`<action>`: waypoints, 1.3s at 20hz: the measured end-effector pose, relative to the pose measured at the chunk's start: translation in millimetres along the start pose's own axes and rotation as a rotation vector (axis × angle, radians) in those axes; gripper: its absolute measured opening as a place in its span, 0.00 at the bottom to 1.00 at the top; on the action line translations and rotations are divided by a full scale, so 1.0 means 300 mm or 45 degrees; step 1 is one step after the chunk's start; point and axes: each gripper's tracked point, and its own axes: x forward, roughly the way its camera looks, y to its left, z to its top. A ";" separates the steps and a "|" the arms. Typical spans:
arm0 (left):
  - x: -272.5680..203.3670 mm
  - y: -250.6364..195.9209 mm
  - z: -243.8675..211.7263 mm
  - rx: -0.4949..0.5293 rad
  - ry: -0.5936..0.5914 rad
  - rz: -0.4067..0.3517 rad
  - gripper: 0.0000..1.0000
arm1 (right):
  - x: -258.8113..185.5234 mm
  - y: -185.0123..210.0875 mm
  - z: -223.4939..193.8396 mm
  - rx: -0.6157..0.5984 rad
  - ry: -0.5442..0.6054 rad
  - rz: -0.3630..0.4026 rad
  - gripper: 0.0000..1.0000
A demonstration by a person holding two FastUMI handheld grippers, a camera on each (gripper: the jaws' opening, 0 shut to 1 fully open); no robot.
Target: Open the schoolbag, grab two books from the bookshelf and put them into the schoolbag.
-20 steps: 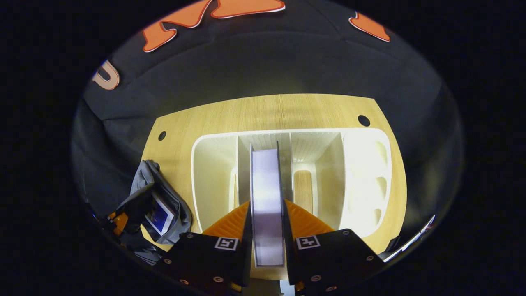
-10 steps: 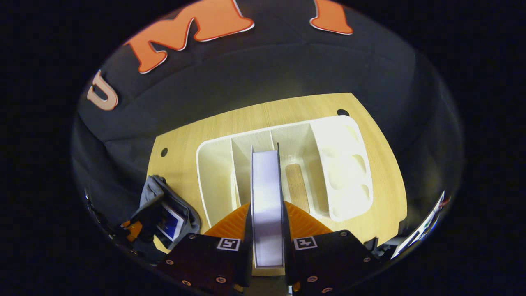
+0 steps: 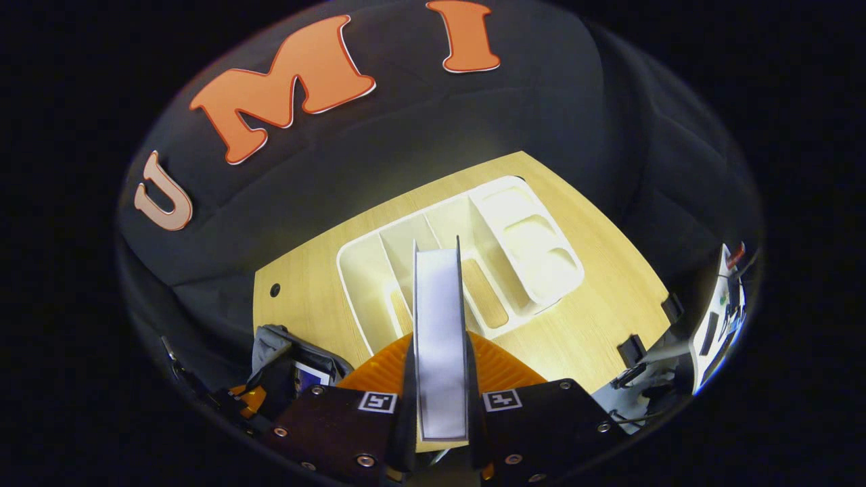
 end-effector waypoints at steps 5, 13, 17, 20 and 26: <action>-0.010 0.005 0.002 0.057 -0.033 -0.053 0.08 | -0.130 0.001 -0.099 0.071 -0.020 0.004 0.32; -0.015 0.012 0.001 0.139 -0.049 -0.120 0.05 | -0.268 0.056 -0.282 0.335 -0.047 0.170 0.30; -0.027 0.028 0.006 0.181 -0.062 -0.138 0.06 | -0.271 0.097 -0.383 0.407 -0.047 0.229 0.30; -0.035 0.052 0.003 0.205 -0.069 -0.137 0.06 | -0.265 0.146 -0.443 0.425 -0.046 0.266 0.30; -0.062 0.083 0.018 0.243 -0.089 -0.142 0.05 | -0.245 0.326 -0.502 0.505 -0.049 0.476 0.29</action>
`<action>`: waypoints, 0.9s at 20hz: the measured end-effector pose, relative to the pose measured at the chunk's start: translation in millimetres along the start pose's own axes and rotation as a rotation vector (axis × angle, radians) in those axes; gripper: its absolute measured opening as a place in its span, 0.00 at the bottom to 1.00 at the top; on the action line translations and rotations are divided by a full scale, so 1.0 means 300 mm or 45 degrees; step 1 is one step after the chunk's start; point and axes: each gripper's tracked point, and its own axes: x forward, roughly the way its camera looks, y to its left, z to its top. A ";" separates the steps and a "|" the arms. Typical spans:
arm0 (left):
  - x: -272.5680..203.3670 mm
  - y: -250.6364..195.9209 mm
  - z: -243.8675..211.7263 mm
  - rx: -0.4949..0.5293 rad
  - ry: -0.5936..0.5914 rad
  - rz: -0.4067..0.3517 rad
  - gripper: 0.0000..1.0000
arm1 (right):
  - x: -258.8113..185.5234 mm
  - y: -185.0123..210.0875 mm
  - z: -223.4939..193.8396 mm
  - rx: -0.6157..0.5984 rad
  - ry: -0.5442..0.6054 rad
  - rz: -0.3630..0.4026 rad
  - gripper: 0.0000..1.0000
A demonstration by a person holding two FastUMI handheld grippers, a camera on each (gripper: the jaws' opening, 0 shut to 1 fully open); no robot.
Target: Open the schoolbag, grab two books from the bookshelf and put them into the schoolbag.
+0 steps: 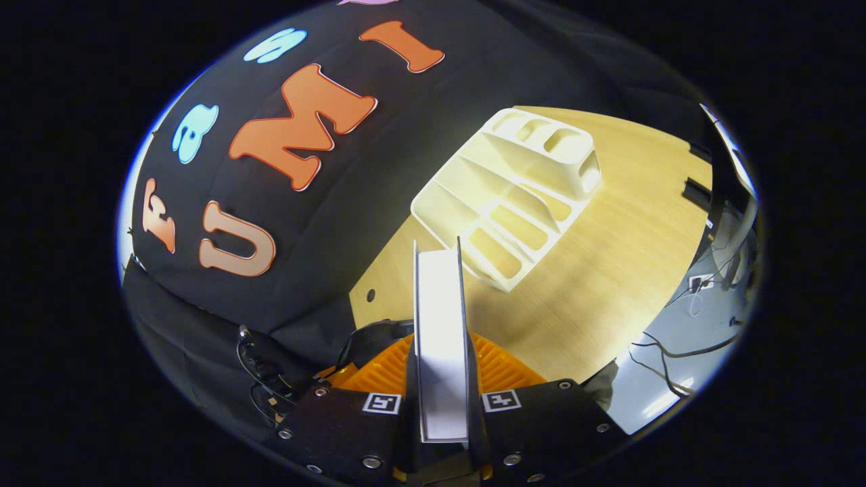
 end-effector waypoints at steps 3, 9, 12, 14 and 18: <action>-0.007 0.013 0.006 -0.024 -0.006 -0.006 0.05 | 0.041 0.022 -0.058 0.032 0.026 0.057 0.29; -0.010 0.023 0.011 -0.051 -0.012 -0.002 0.05 | 0.182 0.095 -0.218 0.138 0.104 0.224 0.28; -0.012 0.027 0.009 -0.038 -0.012 0.002 0.06 | 0.270 0.143 -0.316 0.134 0.172 0.256 0.28; -0.016 0.030 0.017 -0.034 -0.013 -0.002 0.06 | 0.329 0.173 -0.361 0.108 0.187 0.263 0.28; -0.025 0.028 0.032 -0.046 -0.038 0.003 0.05 | 0.427 0.205 -0.425 0.076 0.184 0.258 0.28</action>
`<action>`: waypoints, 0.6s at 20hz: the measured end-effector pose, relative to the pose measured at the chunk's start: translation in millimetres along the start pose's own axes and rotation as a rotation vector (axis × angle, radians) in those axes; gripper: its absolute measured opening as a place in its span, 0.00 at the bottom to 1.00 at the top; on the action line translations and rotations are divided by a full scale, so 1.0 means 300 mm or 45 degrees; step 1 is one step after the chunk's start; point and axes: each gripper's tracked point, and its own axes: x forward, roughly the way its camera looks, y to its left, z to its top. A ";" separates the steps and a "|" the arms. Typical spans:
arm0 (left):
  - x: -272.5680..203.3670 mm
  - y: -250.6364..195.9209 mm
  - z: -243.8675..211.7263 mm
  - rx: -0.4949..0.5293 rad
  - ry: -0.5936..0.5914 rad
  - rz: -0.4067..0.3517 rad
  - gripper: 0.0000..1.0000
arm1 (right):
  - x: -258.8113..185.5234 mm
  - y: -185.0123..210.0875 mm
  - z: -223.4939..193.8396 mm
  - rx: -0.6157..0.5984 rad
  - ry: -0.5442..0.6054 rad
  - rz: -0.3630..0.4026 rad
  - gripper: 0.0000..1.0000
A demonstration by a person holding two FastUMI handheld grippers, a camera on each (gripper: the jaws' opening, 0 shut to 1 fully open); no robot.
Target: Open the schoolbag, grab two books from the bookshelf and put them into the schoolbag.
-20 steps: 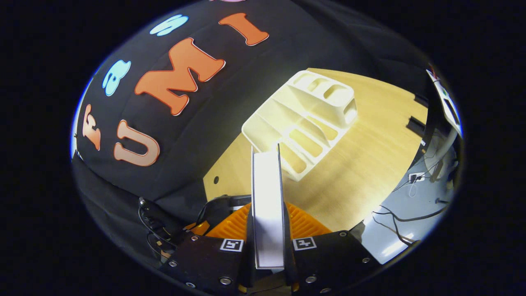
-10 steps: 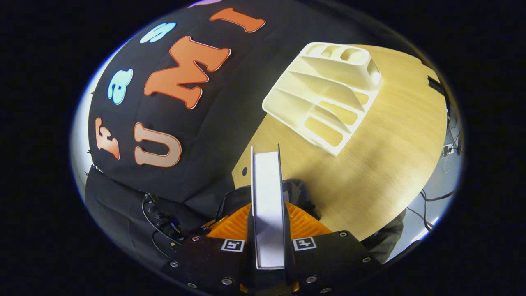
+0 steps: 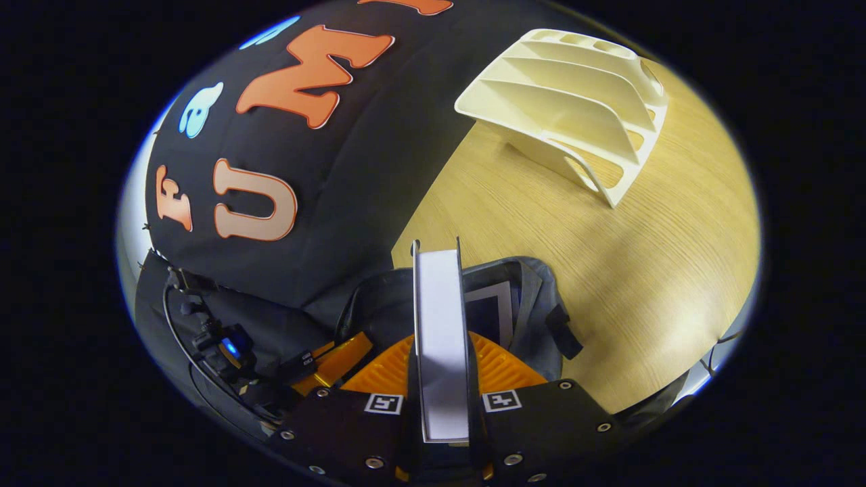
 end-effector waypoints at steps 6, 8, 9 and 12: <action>-0.044 -0.078 0.036 0.063 -0.043 -0.058 0.06 | 0.127 0.020 0.010 0.110 -0.068 0.072 0.28; -0.046 -0.110 0.038 0.064 -0.038 -0.092 0.05 | 0.169 0.022 0.002 0.127 -0.072 0.094 0.28; -0.044 -0.120 0.039 0.066 -0.036 -0.099 0.05 | 0.187 0.021 -0.006 0.156 -0.074 0.102 0.28; -0.039 -0.146 0.046 0.061 -0.038 -0.116 0.05 | 0.214 0.005 -0.030 0.183 -0.091 0.119 0.28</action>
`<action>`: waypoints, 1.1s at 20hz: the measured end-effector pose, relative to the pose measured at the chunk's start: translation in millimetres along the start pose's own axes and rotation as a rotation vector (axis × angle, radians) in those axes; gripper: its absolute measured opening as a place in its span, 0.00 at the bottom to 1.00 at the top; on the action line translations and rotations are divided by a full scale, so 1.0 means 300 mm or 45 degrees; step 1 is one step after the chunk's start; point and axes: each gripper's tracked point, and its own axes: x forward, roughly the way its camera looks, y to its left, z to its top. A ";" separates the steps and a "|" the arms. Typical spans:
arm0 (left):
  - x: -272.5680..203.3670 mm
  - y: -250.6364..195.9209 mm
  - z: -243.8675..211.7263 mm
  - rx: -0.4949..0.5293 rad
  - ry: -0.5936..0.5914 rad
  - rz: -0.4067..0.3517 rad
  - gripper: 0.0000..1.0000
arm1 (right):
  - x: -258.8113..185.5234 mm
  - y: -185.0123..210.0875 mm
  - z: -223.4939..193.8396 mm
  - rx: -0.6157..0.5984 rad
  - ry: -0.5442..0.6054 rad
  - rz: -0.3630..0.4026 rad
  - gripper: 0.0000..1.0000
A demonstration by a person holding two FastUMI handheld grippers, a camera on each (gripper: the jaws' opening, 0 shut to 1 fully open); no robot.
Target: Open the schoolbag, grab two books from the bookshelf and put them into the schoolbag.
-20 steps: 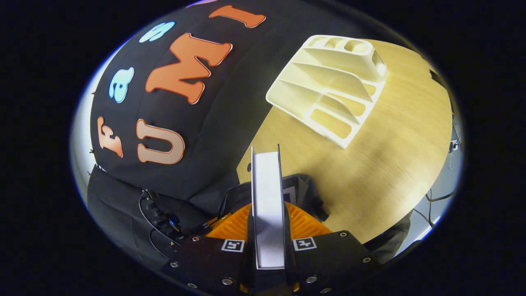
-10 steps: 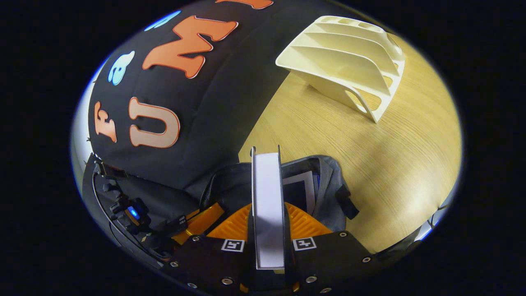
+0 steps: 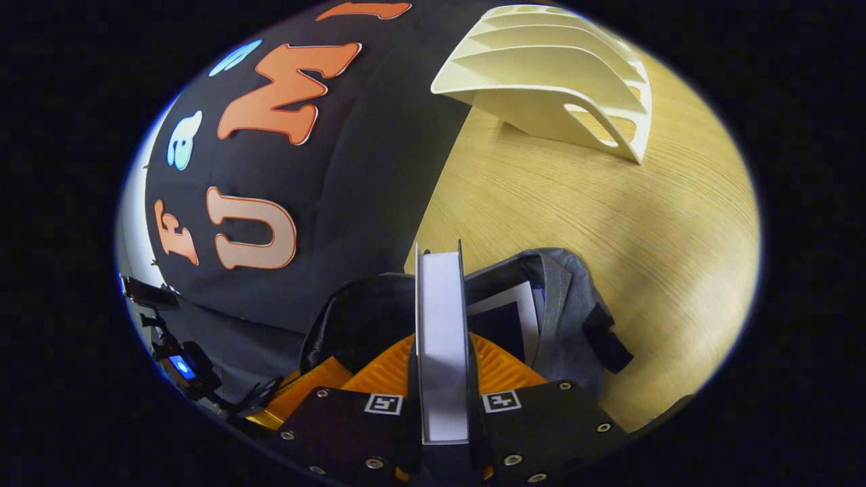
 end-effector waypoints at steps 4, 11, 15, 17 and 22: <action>0.009 -0.024 0.004 0.017 0.010 0.006 0.05 | 0.032 -0.030 -0.031 0.011 -0.005 0.004 0.29; 0.041 -0.080 0.017 0.020 0.027 -0.009 0.05 | 0.092 -0.033 -0.104 -0.050 0.064 -0.012 0.30; 0.064 -0.102 0.027 0.039 0.042 -0.017 0.05 | 0.125 -0.040 -0.145 -0.087 0.103 -0.026 0.30; 0.071 -0.144 0.028 0.050 0.046 -0.046 0.05 | 0.150 -0.043 -0.166 -0.109 0.146 -0.032 0.30; 0.055 -0.270 0.096 0.134 -0.016 -0.085 0.01 | 0.178 -0.024 -0.150 -0.063 0.235 -0.032 0.29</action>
